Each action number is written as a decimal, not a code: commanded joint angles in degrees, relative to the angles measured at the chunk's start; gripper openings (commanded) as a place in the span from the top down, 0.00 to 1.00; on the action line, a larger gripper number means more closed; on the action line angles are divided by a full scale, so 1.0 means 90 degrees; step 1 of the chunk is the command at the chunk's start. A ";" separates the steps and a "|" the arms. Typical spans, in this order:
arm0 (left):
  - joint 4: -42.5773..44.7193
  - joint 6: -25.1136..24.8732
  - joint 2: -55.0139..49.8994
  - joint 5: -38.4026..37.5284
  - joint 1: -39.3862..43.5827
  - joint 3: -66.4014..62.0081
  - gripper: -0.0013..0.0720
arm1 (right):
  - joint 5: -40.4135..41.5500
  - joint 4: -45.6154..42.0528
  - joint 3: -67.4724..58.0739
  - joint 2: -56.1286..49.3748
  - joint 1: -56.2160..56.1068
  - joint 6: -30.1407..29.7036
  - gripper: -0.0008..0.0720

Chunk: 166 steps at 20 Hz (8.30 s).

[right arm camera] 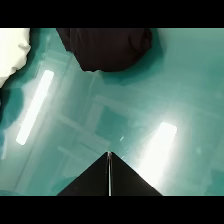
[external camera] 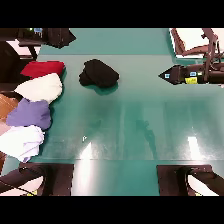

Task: Fold the shirts.

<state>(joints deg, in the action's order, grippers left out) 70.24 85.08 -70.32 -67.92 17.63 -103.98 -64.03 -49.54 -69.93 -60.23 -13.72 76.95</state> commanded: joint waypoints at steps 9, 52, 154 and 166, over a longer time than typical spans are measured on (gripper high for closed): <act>0.0002 0.0000 -0.0002 0.0000 0.0000 0.0000 0.95 | 0.0000 0.0002 -0.0005 0.0002 -0.0002 0.0002 0.97; 0.0223 0.0012 -0.0775 0.0901 -0.0143 -0.1557 0.95 | 0.0107 -0.0194 -0.1846 0.0277 0.0000 0.0010 0.97; 0.0389 -0.0265 -0.1382 0.0032 -0.1224 -0.0221 0.95 | -0.2419 -0.2834 -0.4078 -0.2494 0.1413 0.1100 0.97; 0.0821 -0.0117 -0.2679 -0.1061 -0.1642 -0.0369 0.25 | -0.2786 -0.1559 -0.4138 -0.3912 0.1732 0.0483 0.51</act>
<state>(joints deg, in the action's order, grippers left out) 76.53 83.64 -95.20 -70.11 5.02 -107.11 -86.17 -70.41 -109.75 -96.62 0.36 84.20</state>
